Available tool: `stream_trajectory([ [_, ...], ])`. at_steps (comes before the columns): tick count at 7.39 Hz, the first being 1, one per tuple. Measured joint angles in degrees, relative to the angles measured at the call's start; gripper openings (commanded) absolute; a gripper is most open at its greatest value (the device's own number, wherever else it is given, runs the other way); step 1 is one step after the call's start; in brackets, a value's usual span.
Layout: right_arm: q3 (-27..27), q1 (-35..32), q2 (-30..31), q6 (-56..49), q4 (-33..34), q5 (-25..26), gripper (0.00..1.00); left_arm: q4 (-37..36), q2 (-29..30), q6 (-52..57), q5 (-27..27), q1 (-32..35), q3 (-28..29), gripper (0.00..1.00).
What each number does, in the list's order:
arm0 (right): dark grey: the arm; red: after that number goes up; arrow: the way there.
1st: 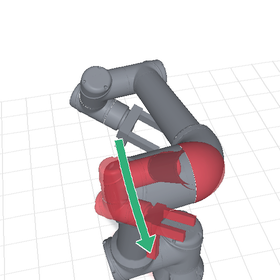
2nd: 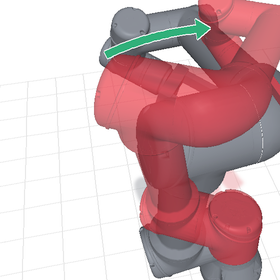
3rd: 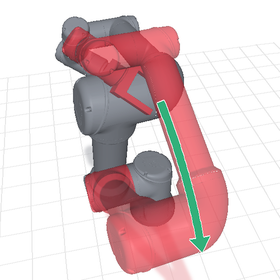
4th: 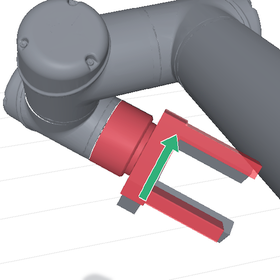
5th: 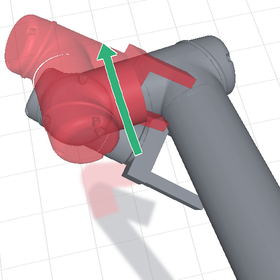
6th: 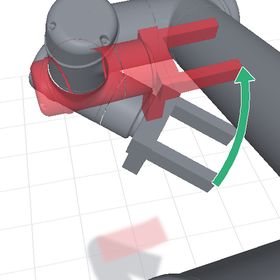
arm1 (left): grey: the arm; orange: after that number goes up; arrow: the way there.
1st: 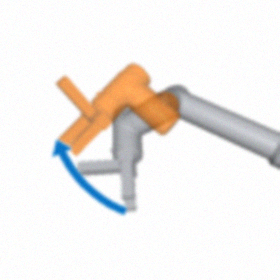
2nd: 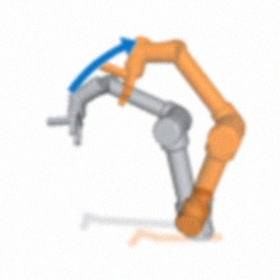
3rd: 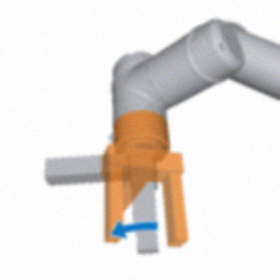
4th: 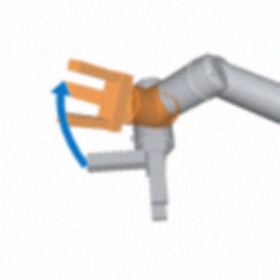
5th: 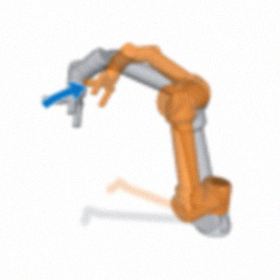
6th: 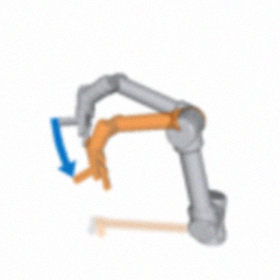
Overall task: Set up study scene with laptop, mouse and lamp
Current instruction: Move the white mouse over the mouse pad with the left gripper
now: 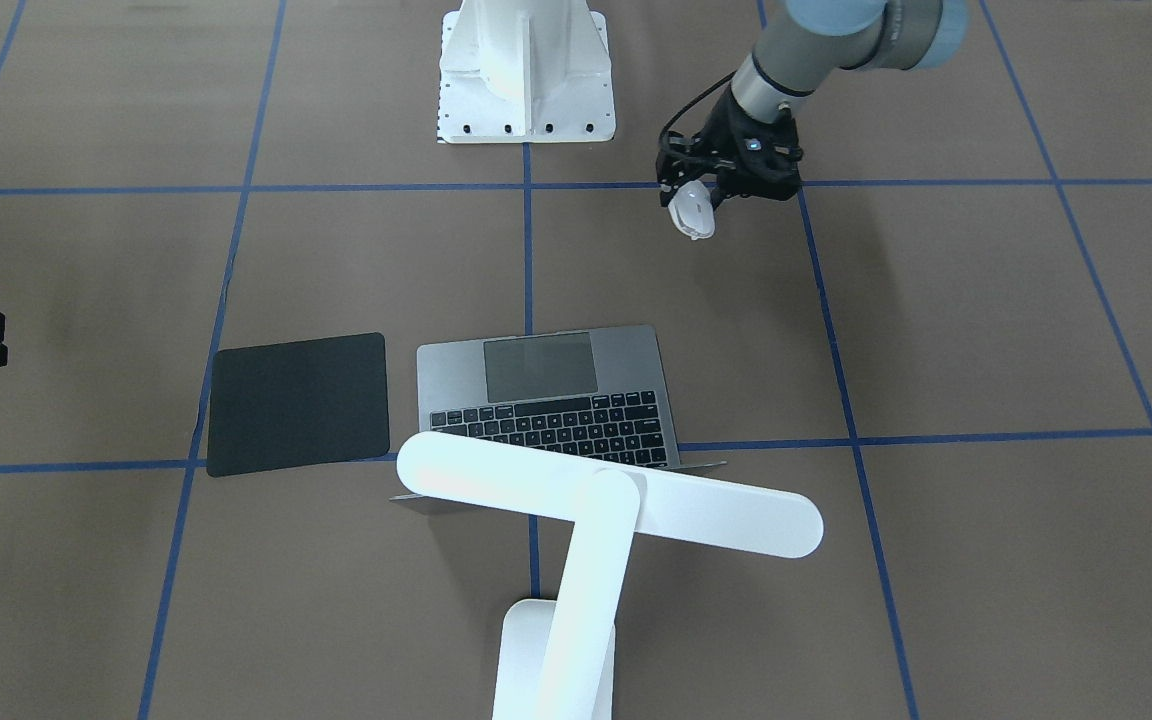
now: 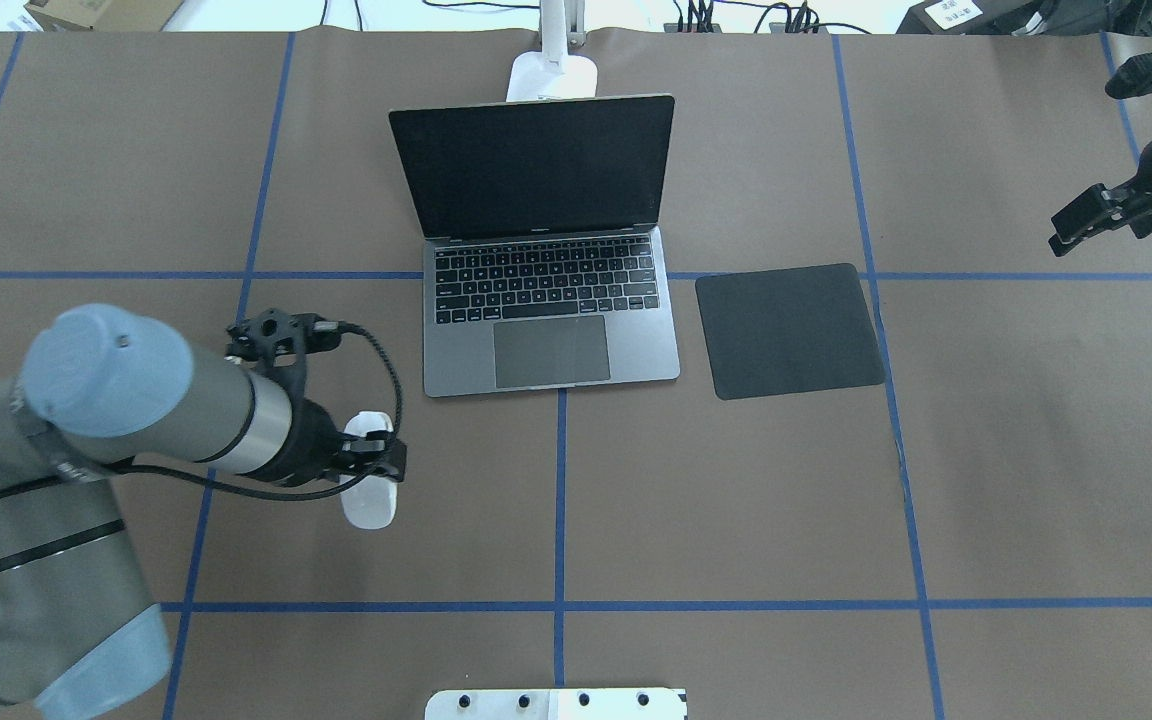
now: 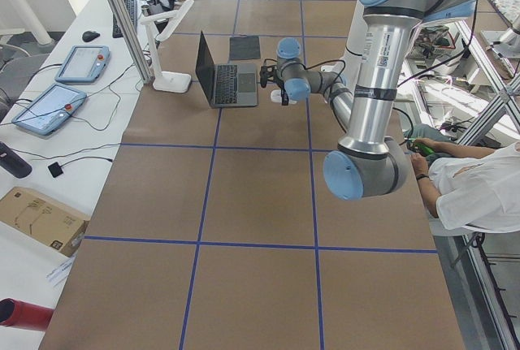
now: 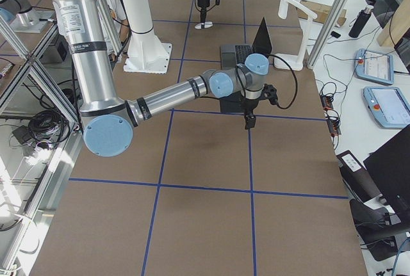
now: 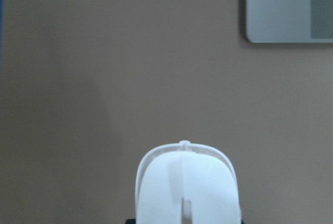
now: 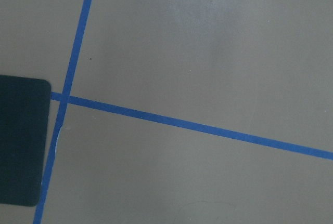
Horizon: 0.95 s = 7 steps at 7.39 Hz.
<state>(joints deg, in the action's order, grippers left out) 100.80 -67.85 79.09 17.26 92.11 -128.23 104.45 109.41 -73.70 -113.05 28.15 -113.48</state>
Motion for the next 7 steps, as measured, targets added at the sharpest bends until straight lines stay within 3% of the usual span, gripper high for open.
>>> stream_trajectory([
  [3,-2.1,0.0,-0.9,0.0,0.0,-0.1,0.99,-5.8,23.9,1.3,1.9,-0.1,19.0,0.0],
  [7,-5.5,0.0,-2.9,0.0,0.0,-0.2,0.99,-5.9,54.4,3.4,5.9,-0.6,56.0,0.0],
])
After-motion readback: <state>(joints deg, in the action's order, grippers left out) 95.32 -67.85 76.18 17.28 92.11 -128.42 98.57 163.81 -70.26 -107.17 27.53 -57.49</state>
